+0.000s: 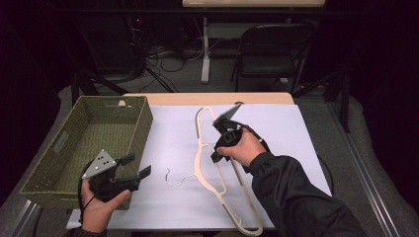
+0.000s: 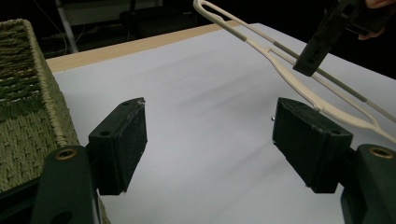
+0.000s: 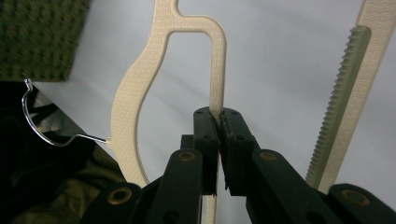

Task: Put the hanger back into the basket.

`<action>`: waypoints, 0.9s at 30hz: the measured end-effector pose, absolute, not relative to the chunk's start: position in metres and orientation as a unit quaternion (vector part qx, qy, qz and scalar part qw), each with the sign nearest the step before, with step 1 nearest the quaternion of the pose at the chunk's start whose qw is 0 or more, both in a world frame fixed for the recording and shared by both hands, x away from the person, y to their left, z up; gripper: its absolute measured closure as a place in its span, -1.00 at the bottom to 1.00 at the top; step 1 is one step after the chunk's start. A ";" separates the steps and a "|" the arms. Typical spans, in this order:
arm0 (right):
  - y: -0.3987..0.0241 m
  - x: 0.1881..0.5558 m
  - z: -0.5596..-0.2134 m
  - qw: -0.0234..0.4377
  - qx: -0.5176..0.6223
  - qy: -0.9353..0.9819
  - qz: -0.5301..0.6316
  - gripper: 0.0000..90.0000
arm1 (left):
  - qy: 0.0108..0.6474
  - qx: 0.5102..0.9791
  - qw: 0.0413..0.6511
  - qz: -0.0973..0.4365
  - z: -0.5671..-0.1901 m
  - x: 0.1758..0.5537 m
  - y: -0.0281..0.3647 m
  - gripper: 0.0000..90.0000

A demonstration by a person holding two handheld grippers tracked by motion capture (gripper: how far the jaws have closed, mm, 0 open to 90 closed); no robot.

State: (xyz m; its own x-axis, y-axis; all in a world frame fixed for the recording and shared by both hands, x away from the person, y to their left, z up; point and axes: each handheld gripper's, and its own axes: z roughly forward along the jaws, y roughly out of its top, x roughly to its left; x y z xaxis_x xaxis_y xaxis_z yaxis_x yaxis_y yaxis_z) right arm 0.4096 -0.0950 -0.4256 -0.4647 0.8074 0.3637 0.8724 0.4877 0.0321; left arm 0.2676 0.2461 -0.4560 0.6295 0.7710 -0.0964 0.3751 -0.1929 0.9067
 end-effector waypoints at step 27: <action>-0.127 0.420 -0.447 0.156 -0.595 -0.699 -0.365 0.92 | 0.390 0.747 0.522 0.133 -0.459 0.268 0.216 -0.28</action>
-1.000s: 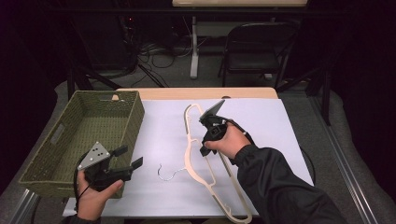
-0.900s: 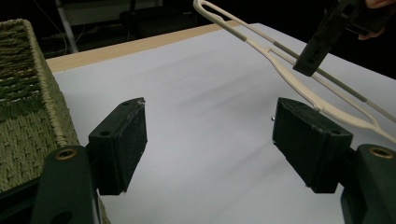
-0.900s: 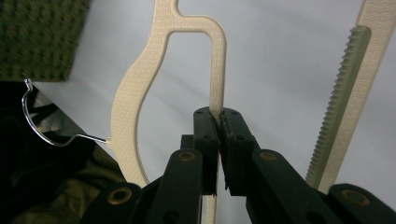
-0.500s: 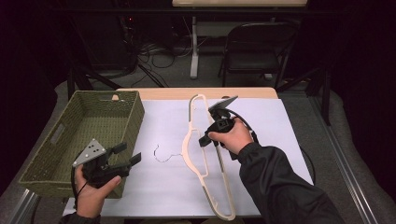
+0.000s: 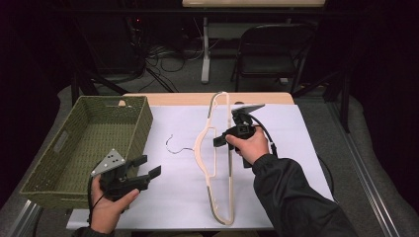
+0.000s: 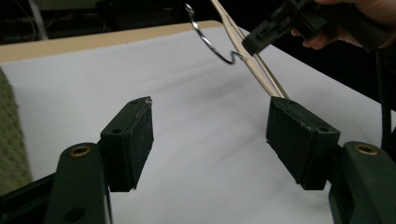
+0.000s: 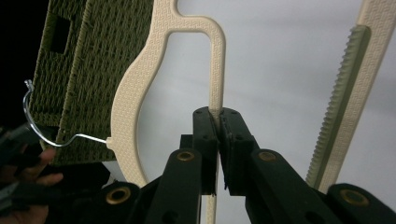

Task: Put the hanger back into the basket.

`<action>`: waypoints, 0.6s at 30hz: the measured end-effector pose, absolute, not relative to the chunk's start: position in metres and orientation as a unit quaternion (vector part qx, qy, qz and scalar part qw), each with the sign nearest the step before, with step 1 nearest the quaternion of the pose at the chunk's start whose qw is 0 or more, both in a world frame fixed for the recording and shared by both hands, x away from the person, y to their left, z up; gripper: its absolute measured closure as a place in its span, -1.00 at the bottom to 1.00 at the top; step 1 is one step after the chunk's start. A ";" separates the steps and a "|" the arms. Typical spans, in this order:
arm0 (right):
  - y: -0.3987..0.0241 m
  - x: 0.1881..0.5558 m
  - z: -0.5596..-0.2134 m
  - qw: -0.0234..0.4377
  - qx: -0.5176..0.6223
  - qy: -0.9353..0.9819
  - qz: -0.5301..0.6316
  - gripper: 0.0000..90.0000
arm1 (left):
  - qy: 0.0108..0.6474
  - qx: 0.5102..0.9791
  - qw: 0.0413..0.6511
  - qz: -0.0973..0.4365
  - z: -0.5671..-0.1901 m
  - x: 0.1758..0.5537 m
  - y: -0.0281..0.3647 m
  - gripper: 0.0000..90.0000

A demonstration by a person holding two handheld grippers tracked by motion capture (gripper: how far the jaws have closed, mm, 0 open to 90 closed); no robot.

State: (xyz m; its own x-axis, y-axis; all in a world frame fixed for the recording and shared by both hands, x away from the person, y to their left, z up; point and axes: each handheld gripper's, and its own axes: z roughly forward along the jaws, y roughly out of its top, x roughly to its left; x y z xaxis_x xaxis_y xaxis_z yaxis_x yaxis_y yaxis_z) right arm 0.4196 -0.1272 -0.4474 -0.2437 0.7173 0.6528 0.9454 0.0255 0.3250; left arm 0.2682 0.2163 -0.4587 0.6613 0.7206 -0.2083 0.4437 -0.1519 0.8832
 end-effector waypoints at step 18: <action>-0.122 0.417 -0.448 0.149 -0.591 -0.691 -0.388 0.92 | 0.390 0.744 0.538 0.066 -0.488 0.280 0.158 -0.02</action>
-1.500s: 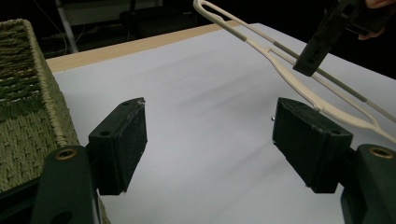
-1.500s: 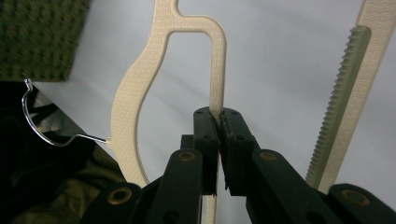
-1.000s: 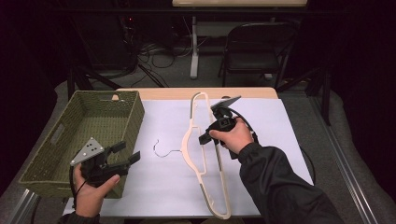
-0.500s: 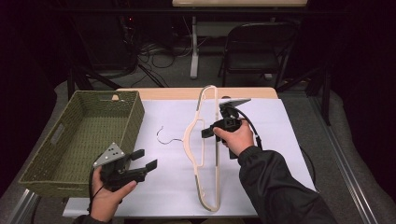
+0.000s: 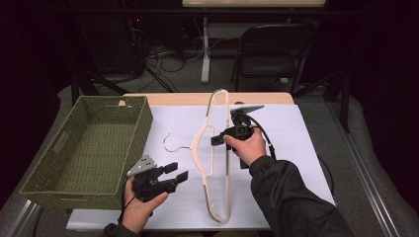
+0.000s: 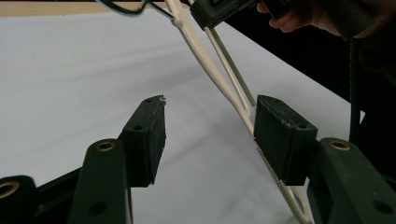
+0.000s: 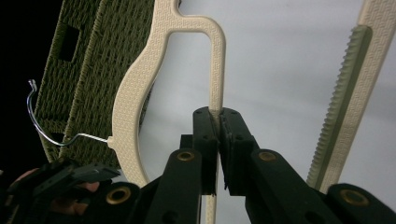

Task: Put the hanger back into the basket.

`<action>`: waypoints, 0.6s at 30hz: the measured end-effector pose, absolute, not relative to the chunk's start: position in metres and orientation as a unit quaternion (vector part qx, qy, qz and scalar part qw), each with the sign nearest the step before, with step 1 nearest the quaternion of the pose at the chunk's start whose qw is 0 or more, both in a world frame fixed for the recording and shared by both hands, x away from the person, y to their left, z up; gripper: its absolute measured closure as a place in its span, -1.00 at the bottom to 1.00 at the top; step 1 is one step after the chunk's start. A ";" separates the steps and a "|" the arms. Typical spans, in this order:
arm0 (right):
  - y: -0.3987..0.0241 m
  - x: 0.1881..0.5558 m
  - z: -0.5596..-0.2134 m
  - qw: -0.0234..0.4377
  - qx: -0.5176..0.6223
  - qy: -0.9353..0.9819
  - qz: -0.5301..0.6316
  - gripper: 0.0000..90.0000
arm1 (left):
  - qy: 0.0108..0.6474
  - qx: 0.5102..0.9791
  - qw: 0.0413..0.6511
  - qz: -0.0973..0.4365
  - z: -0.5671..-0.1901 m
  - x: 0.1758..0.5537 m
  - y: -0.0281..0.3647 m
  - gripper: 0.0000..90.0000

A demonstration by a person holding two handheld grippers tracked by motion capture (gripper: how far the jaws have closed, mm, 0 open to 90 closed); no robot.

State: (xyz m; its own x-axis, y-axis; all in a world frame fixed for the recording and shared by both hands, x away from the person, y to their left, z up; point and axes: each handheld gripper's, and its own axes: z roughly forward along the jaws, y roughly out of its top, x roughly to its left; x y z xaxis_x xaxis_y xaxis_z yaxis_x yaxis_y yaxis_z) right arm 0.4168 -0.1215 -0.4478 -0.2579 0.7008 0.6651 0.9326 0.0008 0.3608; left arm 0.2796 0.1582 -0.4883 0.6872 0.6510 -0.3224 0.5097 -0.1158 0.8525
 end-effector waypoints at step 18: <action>-0.119 0.418 -0.448 0.160 -0.595 -0.688 -0.384 0.92 | 0.409 0.725 0.553 0.006 -0.512 0.296 0.114 0.15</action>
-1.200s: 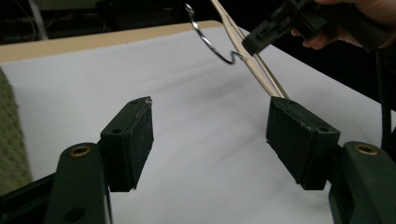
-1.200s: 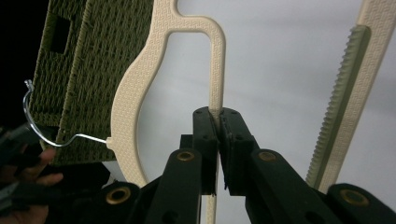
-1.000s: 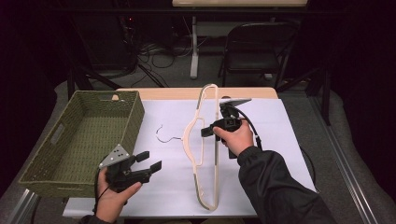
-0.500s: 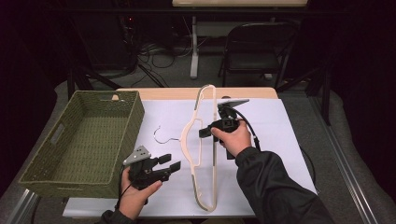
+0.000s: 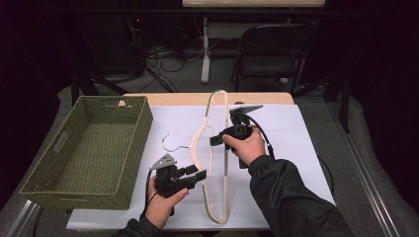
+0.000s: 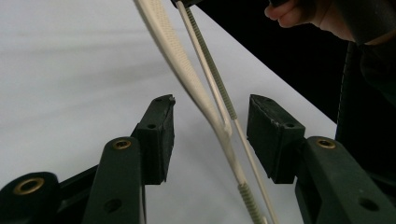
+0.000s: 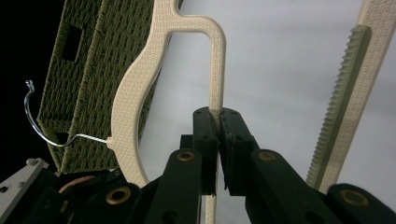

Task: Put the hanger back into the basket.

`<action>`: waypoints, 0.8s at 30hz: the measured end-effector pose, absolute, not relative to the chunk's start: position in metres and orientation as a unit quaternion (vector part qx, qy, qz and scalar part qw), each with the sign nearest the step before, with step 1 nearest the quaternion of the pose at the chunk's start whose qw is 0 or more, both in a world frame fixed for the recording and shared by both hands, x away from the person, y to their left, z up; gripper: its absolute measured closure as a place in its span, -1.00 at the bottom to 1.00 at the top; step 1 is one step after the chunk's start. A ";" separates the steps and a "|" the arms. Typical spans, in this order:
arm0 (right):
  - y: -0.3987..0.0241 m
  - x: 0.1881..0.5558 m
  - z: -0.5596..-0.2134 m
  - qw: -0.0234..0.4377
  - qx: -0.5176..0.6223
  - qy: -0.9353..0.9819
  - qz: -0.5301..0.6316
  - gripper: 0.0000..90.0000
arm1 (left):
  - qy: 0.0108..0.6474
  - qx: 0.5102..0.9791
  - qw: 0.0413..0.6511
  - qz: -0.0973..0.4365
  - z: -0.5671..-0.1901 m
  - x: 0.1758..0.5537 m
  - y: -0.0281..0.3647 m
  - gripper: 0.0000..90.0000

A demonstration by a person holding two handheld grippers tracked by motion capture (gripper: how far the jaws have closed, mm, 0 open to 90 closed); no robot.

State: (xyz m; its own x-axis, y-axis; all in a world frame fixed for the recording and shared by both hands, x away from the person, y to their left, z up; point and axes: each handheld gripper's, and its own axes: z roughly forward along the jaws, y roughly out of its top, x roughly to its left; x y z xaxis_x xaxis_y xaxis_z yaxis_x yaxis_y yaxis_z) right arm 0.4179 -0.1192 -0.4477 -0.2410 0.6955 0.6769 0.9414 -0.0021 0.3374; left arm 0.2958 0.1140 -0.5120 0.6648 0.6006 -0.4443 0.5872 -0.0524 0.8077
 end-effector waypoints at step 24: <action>-0.117 0.416 -0.449 0.162 -0.589 -0.695 -0.379 0.92 | 0.444 0.698 0.560 -0.042 -0.531 0.298 0.097 0.56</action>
State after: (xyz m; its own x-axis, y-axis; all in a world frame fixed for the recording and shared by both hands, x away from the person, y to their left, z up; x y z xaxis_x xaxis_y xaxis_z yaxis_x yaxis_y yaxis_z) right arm 0.4161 -0.1173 -0.4485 -0.2536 0.6954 0.6724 0.9417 0.0185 0.3360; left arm 0.2983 0.0966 -0.5310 0.6020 0.5724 -0.5567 0.6676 0.0218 0.7442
